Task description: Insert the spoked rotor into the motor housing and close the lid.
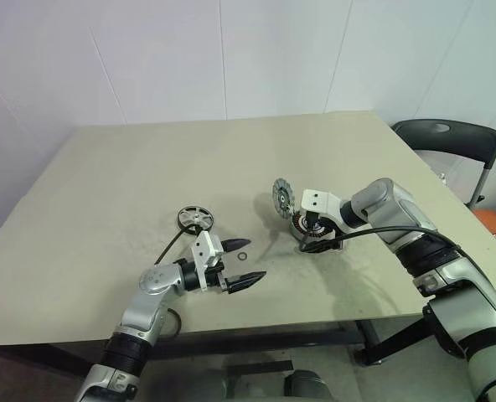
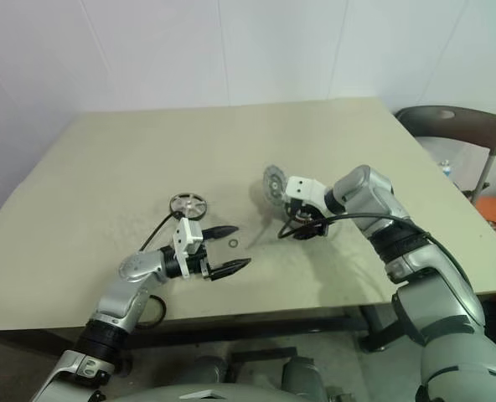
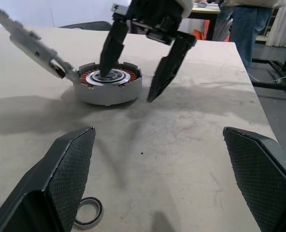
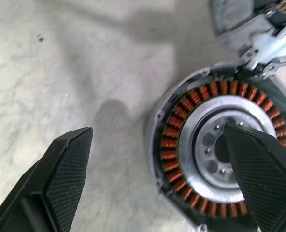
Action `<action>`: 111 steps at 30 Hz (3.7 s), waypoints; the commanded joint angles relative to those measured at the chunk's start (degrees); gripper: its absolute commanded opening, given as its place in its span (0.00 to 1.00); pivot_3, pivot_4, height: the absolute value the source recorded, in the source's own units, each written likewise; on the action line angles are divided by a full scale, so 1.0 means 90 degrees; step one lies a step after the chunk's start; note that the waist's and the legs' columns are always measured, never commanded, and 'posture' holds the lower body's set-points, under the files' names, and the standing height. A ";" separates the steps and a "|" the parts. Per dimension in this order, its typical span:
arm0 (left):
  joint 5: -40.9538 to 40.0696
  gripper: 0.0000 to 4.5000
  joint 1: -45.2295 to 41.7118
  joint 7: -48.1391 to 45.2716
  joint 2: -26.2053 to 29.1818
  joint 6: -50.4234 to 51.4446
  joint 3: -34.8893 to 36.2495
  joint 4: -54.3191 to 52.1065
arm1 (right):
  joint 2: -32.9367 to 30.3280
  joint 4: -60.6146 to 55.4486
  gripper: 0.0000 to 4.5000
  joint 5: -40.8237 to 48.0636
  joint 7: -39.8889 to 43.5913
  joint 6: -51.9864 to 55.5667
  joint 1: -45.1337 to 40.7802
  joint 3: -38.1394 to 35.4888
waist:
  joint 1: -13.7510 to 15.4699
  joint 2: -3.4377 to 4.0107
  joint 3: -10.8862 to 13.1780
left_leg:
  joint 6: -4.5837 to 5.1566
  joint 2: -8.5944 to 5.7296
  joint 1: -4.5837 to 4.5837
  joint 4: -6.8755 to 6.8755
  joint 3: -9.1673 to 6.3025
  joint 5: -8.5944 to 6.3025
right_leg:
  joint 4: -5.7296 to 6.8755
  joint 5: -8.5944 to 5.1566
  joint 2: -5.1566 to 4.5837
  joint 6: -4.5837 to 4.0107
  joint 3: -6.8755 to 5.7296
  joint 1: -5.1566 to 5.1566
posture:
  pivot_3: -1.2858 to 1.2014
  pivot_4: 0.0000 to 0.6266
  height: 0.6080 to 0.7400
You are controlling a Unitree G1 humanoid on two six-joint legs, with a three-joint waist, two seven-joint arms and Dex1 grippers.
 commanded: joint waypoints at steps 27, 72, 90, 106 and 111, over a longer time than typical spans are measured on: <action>-0.0020 1.00 -0.0161 0.0050 0.0019 0.0259 -0.0037 -0.0401 | -0.0138 -0.0043 0.99 -0.0097 -0.0310 -0.0108 0.0238 -0.0295 | 0.0004 -0.0010 -0.0007 | 0.0000 -0.0001 0.0007 0.0003 0.0003 0.0000 | 0.0005 0.0001 0.0001 -0.0002 0.0004 0.0006 | 0.52 0.00 1.00; -0.0005 1.00 -0.0132 0.0044 0.0010 0.0135 -0.0054 -0.0315 | 0.0117 -0.0040 0.91 -0.0040 -0.0693 -0.0055 0.0490 -0.0518 | -0.0002 -0.0012 -0.0009 | -0.0002 0.0000 0.0013 0.0018 0.0011 0.0002 | 0.0037 0.0002 0.0003 -0.0004 0.0013 0.0002 | 0.52 0.00 1.00; 0.0071 1.00 -0.0098 -0.0005 -0.0027 -0.0056 -0.0105 -0.0170 | 0.0138 -0.0757 0.42 0.0201 -0.0634 0.0321 0.0667 -0.0708 | 0.0000 -0.0024 -0.0019 | -0.0003 0.0001 0.0020 0.0045 0.0011 0.0002 | 0.0061 0.0001 0.0005 -0.0005 0.0015 0.0014 | 0.52 0.00 1.00; -0.0646 1.00 0.0198 -0.0596 0.1133 0.0490 0.0685 -0.0586 | -0.0431 -0.3146 0.42 0.0734 -0.0060 0.1342 0.1294 -0.0429 | 0.0003 -0.0018 -0.0013 | -0.0003 0.0008 0.0003 0.0044 0.0011 0.0001 | 0.0059 -0.0001 0.0002 -0.0004 0.0015 -0.0004 | 0.52 0.00 1.00; -0.0738 1.00 0.0479 -0.0740 0.1642 0.0681 0.0885 -0.0741 | -0.0321 -0.3326 0.42 0.0830 -0.0171 0.1486 0.1410 -0.0262 | -0.0004 -0.0016 -0.0011 | -0.0003 0.0011 0.0005 0.0042 0.0011 0.0001 | 0.0064 -0.0004 0.0004 -0.0009 0.0015 -0.0007 | 0.52 0.00 1.00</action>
